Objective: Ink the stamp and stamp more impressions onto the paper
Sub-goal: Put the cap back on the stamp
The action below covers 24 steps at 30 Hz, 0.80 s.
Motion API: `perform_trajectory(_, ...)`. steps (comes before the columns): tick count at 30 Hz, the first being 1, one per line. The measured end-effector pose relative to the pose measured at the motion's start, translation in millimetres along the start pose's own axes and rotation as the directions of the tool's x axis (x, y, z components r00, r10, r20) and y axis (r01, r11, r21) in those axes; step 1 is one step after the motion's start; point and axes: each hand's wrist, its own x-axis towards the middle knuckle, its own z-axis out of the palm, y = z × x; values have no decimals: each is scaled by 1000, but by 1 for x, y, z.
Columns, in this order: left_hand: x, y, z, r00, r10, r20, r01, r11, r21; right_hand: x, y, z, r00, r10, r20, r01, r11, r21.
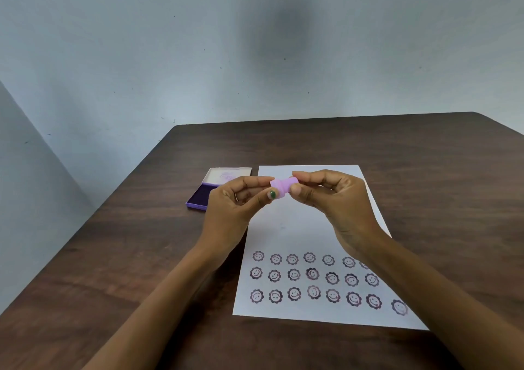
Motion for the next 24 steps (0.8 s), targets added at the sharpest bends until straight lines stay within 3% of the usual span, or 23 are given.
perform_trajectory(12, 1, 1, 1, 999, 43, 14, -44, 997, 56, 2, 0, -1, 1000, 9, 28, -9, 1000, 3)
perform_trajectory(16, 7, 3, -13, 992, 50, 118, -85, 946, 312, 4, 1, -2, 1000, 18, 4, -18, 999, 32)
perform_trajectory(20, 20, -4, -48, 998, -30, 50, -13, 719, 695, 5, 4, -5, 999, 35, -34, -33, 998, 44)
perform_trajectory(24, 32, -12, -78, 981, -195, 27, 114, 677, 727, 8, 10, -7, 997, 70, -34, -69, 998, 10)
